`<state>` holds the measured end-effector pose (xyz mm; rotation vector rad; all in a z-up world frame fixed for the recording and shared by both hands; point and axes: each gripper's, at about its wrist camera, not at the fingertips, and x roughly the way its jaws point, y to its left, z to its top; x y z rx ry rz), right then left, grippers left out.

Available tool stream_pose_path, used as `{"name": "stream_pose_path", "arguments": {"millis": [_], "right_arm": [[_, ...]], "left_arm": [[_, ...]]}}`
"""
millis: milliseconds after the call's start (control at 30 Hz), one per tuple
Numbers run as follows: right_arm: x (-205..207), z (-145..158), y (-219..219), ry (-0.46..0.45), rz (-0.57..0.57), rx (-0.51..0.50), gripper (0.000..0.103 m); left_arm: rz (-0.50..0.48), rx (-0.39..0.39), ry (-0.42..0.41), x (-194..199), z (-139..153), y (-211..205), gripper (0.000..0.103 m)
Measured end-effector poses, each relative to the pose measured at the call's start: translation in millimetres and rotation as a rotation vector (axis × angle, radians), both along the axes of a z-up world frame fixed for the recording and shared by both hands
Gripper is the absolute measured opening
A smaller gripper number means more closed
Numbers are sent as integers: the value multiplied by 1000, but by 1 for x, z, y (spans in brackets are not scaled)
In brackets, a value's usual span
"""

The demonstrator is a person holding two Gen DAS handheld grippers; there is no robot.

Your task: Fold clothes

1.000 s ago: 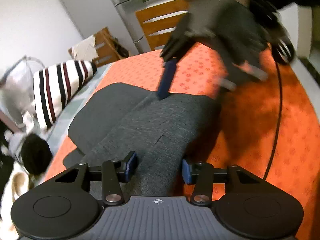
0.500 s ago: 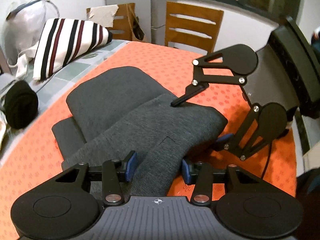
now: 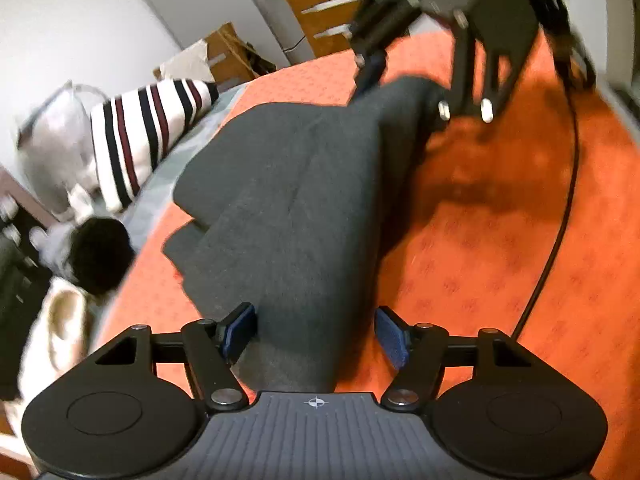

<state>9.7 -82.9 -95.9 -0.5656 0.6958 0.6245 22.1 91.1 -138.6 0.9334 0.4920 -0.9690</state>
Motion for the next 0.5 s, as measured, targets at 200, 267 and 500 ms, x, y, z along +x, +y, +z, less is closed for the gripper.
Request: {"name": "stream_pose_path", "arguments": {"millis": [200,267,500], "right_arm": [[-9,12,7,68,-36,42,57],[-17,20,9,107,-56,79,57],[-65,40,18,339,-96,267,57]], "left_arm": [[10,-21,-12,-14,21,13,25],[1,-24,32,-23,35,19,24],[-24,-30,321,-56,80,51,24]]}}
